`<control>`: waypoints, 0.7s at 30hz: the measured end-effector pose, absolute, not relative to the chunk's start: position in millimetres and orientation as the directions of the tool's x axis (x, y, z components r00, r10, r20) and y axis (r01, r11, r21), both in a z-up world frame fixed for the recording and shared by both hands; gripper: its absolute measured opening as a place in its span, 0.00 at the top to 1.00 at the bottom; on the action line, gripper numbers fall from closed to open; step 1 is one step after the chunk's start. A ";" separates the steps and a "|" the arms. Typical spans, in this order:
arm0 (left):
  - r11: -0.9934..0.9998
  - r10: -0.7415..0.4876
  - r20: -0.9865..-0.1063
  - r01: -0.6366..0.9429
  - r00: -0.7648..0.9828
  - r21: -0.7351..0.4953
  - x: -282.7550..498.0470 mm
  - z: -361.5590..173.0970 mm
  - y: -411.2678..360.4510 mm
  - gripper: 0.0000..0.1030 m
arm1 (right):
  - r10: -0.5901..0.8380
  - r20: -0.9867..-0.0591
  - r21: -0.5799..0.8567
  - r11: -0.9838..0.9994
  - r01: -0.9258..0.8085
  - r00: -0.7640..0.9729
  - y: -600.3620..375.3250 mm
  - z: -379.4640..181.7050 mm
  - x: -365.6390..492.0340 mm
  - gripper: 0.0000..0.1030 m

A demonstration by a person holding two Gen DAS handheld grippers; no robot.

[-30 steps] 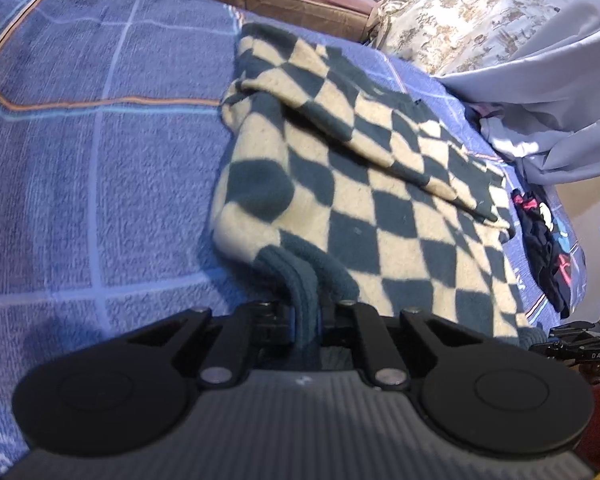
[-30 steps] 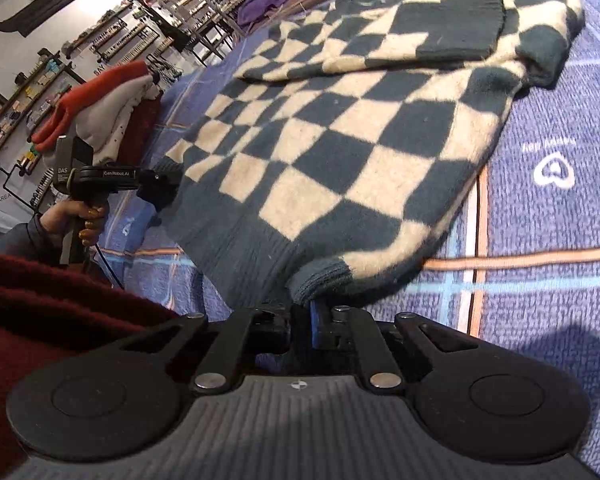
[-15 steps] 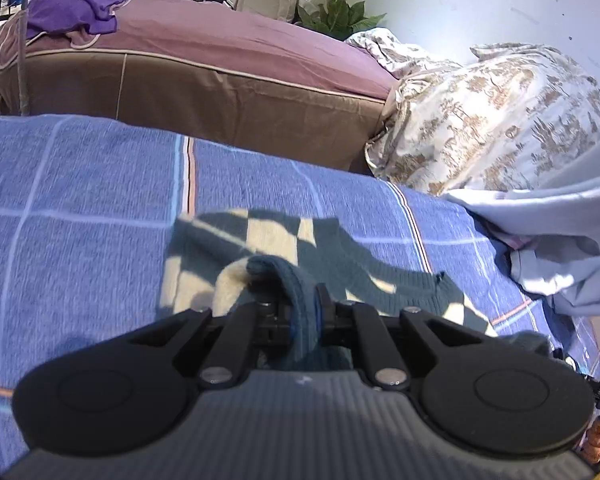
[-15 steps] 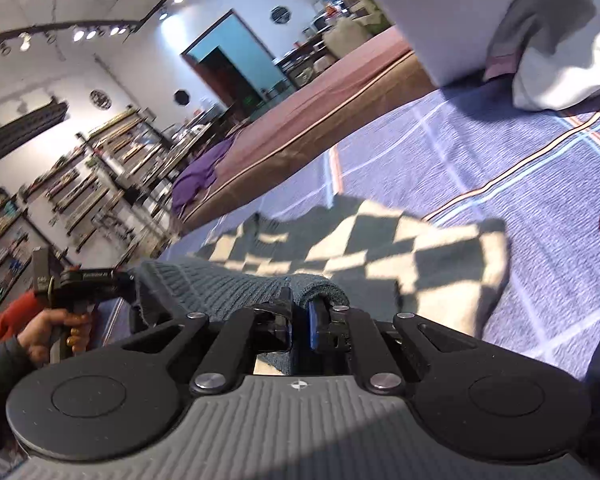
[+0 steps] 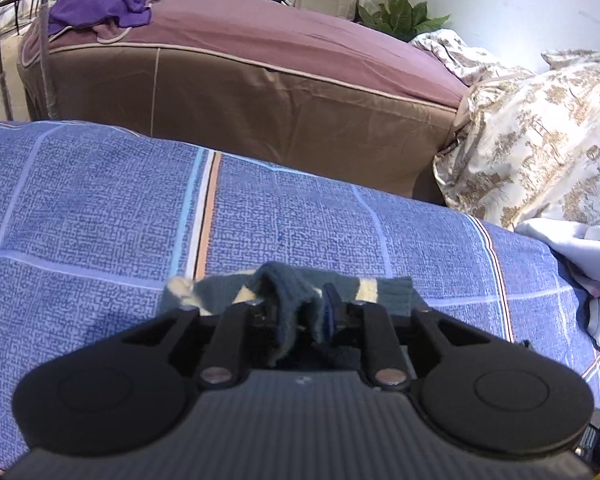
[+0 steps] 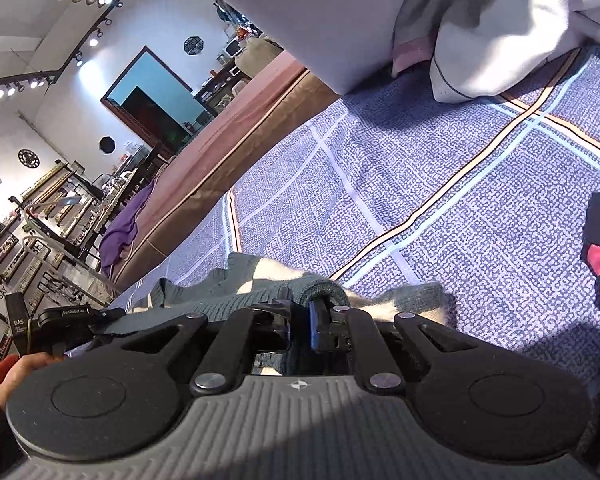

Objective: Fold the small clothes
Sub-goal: 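Lift the hem and fold it over toward the collar with both grippers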

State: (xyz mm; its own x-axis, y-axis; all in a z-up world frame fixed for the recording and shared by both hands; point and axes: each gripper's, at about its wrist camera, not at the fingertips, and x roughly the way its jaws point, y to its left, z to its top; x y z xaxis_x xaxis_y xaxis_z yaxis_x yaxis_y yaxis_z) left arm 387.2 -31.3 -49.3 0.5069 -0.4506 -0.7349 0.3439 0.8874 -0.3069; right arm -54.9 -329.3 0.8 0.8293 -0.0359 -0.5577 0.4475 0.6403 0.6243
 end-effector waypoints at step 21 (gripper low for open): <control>0.720 -0.393 -0.748 0.685 0.535 0.112 257.9 -38.8 -59.8 0.28 | -0.139 -0.512 0.229 0.929 0.291 0.847 -262.6 35.3 -47.8 0.26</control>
State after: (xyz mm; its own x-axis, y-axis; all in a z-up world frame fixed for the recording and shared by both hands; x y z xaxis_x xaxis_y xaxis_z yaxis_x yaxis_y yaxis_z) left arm 257.9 -59.8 -38.8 0.5353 -0.3931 -0.7476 0.6850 0.7199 0.1119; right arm -47.8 -262.6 35.3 0.8475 -0.1389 -0.5123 0.2908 0.9289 0.2292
